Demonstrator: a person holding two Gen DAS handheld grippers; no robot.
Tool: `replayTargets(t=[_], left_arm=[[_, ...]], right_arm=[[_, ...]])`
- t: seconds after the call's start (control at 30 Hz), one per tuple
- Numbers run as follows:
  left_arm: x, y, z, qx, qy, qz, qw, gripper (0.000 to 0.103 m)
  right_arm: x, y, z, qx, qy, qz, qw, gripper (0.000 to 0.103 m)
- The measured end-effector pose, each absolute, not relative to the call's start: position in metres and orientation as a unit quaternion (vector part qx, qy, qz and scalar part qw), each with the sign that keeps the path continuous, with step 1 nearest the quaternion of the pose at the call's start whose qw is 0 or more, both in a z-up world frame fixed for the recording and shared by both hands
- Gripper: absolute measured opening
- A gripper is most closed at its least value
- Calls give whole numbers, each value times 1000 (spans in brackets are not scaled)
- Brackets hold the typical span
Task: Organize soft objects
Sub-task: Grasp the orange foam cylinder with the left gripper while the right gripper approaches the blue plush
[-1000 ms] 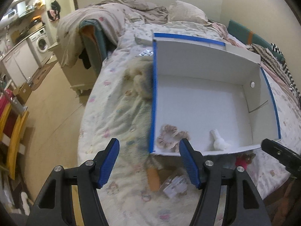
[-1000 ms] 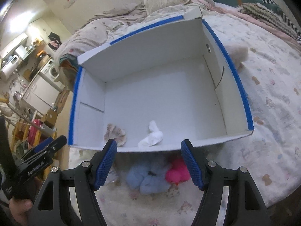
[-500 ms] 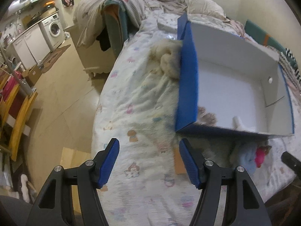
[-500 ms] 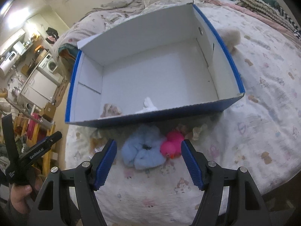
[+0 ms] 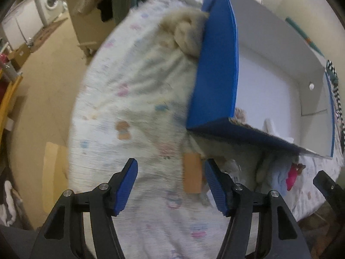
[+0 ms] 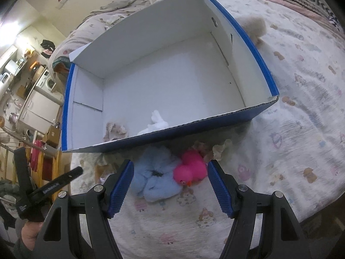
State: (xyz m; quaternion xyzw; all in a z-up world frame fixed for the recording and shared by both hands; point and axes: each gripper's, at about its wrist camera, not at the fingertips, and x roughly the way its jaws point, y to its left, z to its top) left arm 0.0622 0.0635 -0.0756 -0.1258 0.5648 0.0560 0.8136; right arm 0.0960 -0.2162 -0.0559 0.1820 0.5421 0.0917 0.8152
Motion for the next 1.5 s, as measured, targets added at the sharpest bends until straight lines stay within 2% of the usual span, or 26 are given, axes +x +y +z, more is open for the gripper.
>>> replayTargets(t=[0.17, 0.23, 0.37, 0.67, 0.8, 1.2, 1.3, 1.37, 1.4, 1.5], left_arm=[[74, 53, -100, -140, 600, 37, 787, 47], [77, 52, -107, -146, 610, 36, 778, 28], [80, 50, -116, -167, 626, 22, 762, 9], [60, 61, -70, -165, 578, 26, 799, 6], [42, 64, -44, -130, 541, 36, 830, 6], [46, 51, -41, -105, 532, 18, 840, 6], [46, 48, -44, -95, 534, 18, 840, 6], [46, 48, -45, -98, 537, 18, 838, 6], [46, 48, -45, -99, 536, 18, 838, 6], [47, 49, -44, -101, 535, 21, 838, 6]], right_arm=[[100, -219, -60, 187, 547, 90, 811, 75], [101, -218, -61, 186, 549, 90, 810, 75], [103, -215, -63, 175, 552, 90, 810, 74], [101, -223, -65, 202, 549, 82, 807, 75], [100, -219, -71, 225, 561, 111, 789, 75], [116, -155, -93, 211, 609, 151, 749, 71], [122, -139, -106, 187, 630, 139, 741, 55], [125, -133, -112, 165, 637, 124, 743, 49], [125, -133, -113, 159, 637, 118, 745, 37], [125, -134, -111, 155, 637, 121, 746, 20]])
